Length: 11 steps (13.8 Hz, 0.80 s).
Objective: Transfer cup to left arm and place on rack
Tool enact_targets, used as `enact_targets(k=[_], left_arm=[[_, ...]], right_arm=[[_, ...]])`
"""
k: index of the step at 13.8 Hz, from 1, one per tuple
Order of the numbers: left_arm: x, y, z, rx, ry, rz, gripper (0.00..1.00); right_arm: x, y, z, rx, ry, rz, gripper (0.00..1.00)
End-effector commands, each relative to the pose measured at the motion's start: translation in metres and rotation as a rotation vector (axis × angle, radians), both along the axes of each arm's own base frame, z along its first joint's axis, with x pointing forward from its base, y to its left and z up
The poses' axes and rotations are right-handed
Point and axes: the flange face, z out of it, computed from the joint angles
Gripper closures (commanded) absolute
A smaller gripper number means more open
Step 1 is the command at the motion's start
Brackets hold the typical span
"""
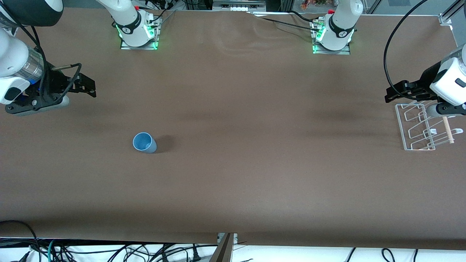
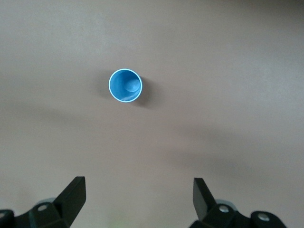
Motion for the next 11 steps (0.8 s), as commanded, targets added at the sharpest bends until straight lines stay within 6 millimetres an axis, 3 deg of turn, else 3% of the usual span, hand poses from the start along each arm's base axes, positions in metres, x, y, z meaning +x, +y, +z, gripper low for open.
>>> enact_targets(k=[1,6,11], left_arm=[[0.004,0.002,0.006,-0.012,-0.007,-0.017,0.0],[0.004,0.004,0.005,-0.012,-0.005,-0.014,0.0],[0.004,0.006,0.005,-0.012,-0.005,-0.011,0.0]], right_arm=[[-0.001,-0.002,-0.001,-0.005,0.005,0.011,0.0],[-0.002,0.005,-0.008,-0.007,0.015,0.024,0.0],[0.007,0.018,-0.028,-0.011,0.039,0.042,0.0]])
